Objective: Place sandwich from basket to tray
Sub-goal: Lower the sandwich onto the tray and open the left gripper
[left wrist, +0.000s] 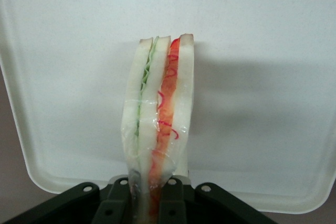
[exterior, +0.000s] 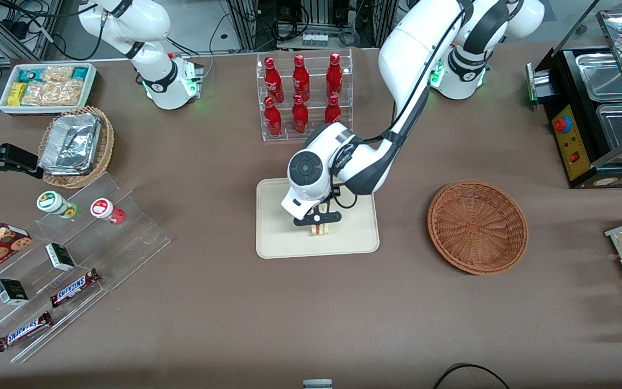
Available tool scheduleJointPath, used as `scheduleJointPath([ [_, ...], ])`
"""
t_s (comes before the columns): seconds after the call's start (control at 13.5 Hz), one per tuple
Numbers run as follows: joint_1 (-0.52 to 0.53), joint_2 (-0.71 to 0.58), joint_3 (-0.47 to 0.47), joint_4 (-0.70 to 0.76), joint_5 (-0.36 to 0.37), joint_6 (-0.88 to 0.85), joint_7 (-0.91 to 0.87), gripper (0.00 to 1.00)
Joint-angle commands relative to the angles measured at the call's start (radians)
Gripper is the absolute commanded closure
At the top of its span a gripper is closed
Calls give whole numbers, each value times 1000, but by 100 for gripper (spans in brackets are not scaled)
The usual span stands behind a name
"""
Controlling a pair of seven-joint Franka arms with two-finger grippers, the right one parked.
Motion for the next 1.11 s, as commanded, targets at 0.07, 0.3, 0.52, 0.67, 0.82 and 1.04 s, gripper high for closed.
scheduleJointPath([
  [0.07,-12,52,11,92,33,-54,-10,100],
  [0.3,-12,74,11,97,66,-45,-4,100],
  [0.52,-12,79,11,101,82,-40,3,100],
  [0.67,-12,85,11,104,82,-34,-4,100],
  [0.82,-12,89,10,115,74,-31,-13,100],
  [1.04,-12,89,7,114,70,-32,-52,100],
])
